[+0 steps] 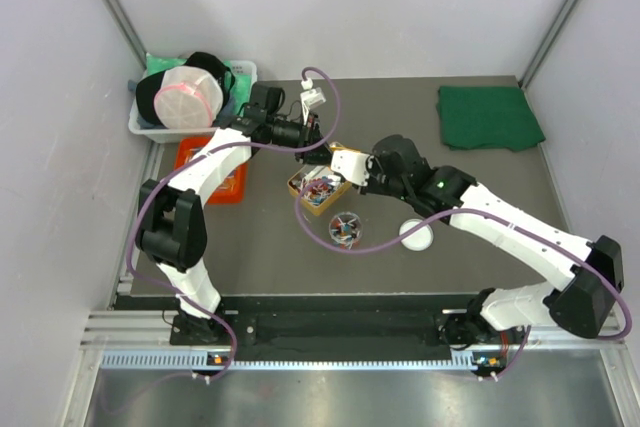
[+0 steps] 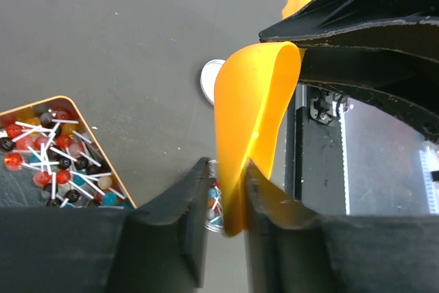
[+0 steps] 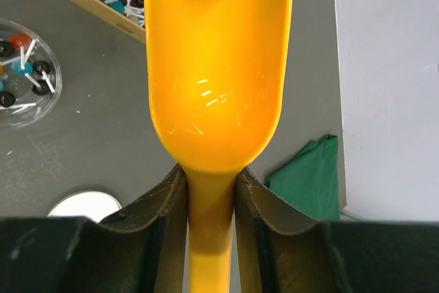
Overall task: Pack the candies
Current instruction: Adjust the spatula.
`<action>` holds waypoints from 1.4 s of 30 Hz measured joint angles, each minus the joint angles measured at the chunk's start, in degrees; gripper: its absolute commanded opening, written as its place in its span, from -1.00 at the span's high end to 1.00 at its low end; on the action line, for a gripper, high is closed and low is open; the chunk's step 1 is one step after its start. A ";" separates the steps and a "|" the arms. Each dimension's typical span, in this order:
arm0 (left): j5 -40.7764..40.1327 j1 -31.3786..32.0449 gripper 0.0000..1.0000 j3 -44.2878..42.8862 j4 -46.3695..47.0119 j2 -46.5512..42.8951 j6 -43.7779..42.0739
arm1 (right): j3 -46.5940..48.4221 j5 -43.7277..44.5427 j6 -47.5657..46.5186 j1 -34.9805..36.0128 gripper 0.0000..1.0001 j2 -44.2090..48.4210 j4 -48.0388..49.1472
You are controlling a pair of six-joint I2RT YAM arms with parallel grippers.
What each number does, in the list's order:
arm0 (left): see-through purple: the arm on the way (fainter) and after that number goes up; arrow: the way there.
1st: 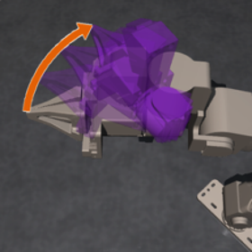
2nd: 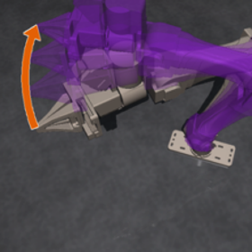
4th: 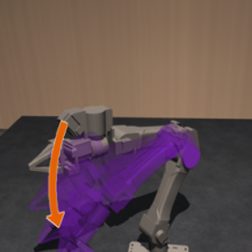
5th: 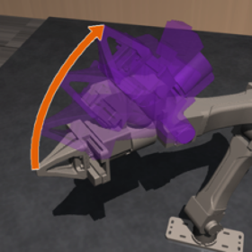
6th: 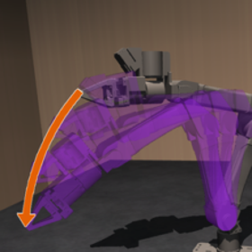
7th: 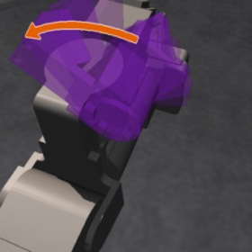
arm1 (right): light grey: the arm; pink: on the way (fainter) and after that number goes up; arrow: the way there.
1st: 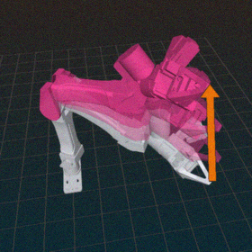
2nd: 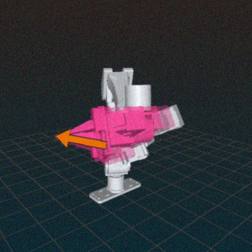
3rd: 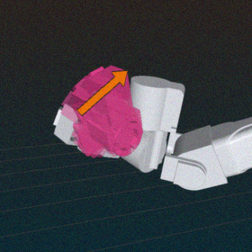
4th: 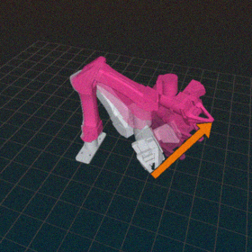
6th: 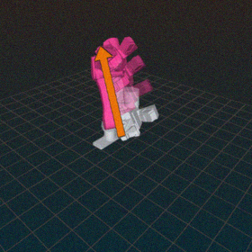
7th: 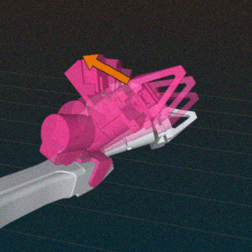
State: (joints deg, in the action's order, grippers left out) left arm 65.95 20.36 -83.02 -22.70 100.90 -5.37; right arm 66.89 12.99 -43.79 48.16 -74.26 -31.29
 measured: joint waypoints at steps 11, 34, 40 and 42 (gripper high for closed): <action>-0.09 0.00 1.00 0.02 0.24 0.70 1.18 | 1.11 0.50 1.01 0.70 0.77 -1.03 -0.74; 8.24 -0.92 1.00 -0.02 -2.95 0.92 -2.27 | -6.99 -13.88 2.91 -4.57 -0.05 10.16 3.34; 8.85 -0.98 1.00 -0.02 -3.52 0.92 -2.58 | -8.46 -14.71 2.97 -4.59 -0.04 10.23 5.73; 9.14 -1.01 1.00 -0.02 -3.52 0.92 -2.67 | -8.46 -14.82 3.17 -4.59 -0.04 10.21 6.75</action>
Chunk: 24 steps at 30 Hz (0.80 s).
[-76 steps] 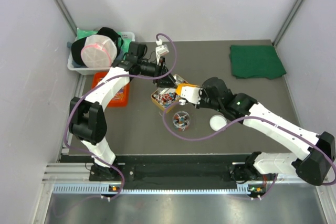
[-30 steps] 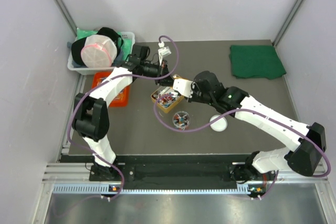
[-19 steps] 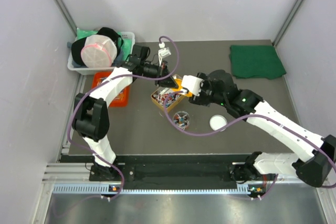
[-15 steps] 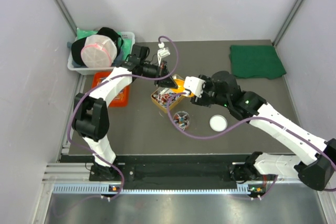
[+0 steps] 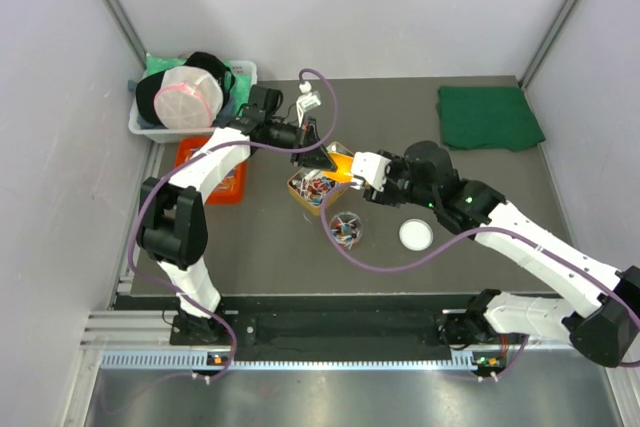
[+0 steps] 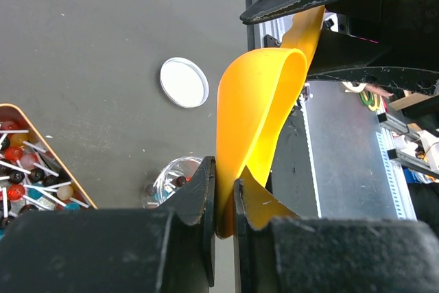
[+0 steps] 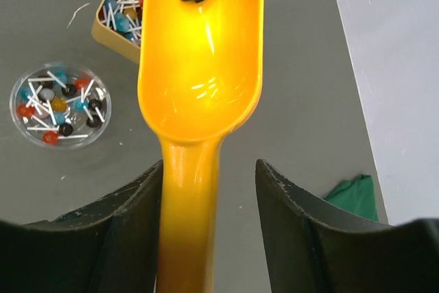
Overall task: Pack the candies
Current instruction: Adjust the spatula.
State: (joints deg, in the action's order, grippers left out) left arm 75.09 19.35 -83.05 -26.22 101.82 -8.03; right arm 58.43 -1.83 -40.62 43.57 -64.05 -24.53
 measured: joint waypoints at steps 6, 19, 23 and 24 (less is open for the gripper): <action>-0.07 -0.02 1.00 0.00 -0.35 0.04 -0.20 | 0.39 -0.09 0.87 0.00 -0.05 -1.44 1.75; 0.09 -0.13 1.00 -0.26 -0.31 1.51 -0.15 | 2.91 -1.20 2.36 0.13 0.18 -5.29 0.72; -0.09 -0.17 1.00 -0.33 -0.17 1.97 0.02 | 3.13 -1.01 2.73 0.28 0.18 -6.10 0.44; -0.22 -0.17 1.00 -0.33 -0.17 1.97 0.02 | 3.19 -0.76 2.86 0.35 0.18 -6.34 0.48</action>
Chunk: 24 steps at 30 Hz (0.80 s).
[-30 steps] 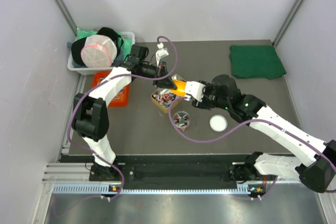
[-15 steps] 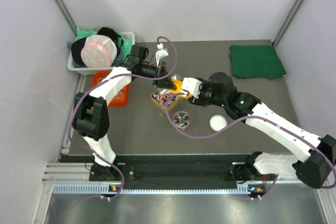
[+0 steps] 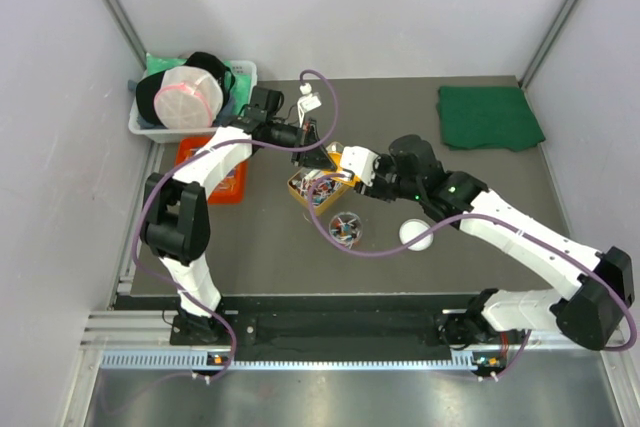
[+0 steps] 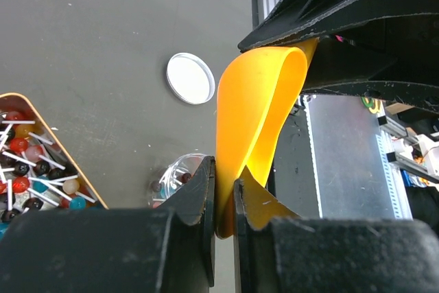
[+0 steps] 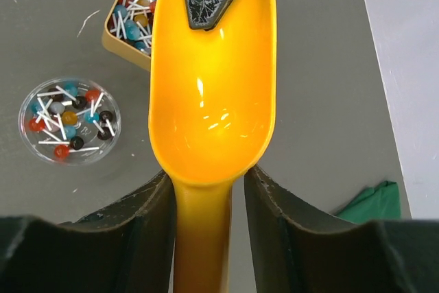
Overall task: Pack the candies
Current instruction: Adjust the spatula.
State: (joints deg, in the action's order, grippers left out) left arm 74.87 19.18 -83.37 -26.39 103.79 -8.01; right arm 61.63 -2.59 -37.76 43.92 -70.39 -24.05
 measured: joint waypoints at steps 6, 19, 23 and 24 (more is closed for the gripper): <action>-1.03 -0.07 1.00 0.00 0.44 0.24 0.17 | 0.07 3.02 0.92 1.07 0.79 -1.05 0.37; -1.38 -0.20 0.12 -0.11 0.68 1.75 0.57 | 0.04 6.80 0.37 2.10 1.00 -2.19 1.70; -1.68 0.31 -0.13 -0.26 0.85 1.88 0.61 | -0.02 7.06 0.26 2.10 1.00 -2.12 2.36; -2.01 0.22 -0.15 -0.37 0.87 1.95 0.63 | -0.02 7.08 0.24 2.10 1.00 -2.12 2.36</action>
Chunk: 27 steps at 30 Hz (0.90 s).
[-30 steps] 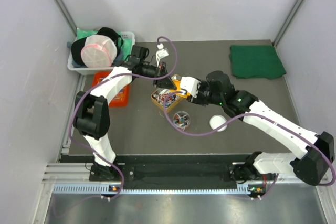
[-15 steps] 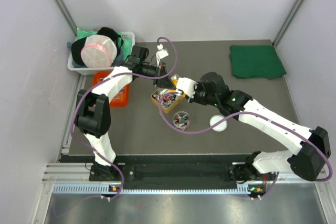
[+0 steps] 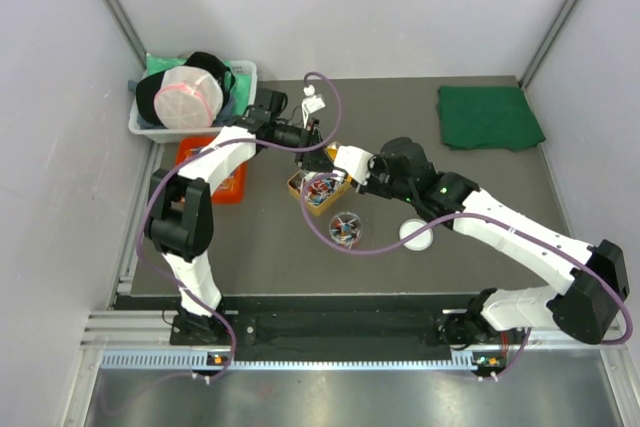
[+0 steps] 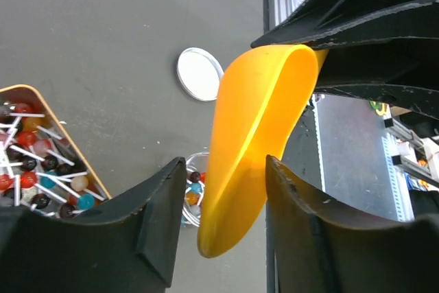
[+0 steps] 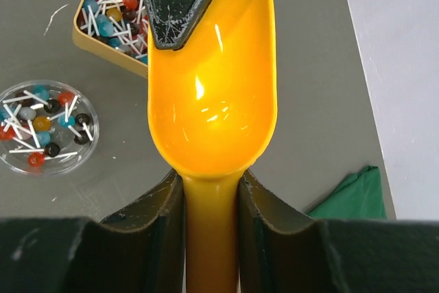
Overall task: Pack the candies
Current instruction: Adjust the spatula, then pick up the storage box at the center of the board.
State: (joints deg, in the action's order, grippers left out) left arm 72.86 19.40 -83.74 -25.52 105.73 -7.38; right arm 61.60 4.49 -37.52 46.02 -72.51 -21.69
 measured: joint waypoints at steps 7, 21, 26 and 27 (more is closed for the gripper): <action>-2.12 -3.76 -0.41 -1.46 -0.13 0.76 0.68 | -0.61 1.31 -0.96 -0.02 1.00 0.33 1.05; -26.40 -7.76 -0.43 -3.91 0.04 2.51 -2.01 | -1.62 2.45 -4.70 -2.60 1.00 2.71 -3.13; -36.94 -6.08 -0.34 -4.24 -0.02 6.29 -4.39 | -1.46 2.95 -6.32 -2.93 1.00 2.80 -6.69; -39.15 -5.53 -0.33 -4.24 -0.02 6.84 -4.81 | -1.33 2.97 -6.47 -2.97 1.00 2.80 -7.52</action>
State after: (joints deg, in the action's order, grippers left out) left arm 33.71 13.87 -87.99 -25.54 112.57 -12.19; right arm 60.27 7.46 -43.99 43.05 -69.71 -29.21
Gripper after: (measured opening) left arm 0.690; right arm 0.278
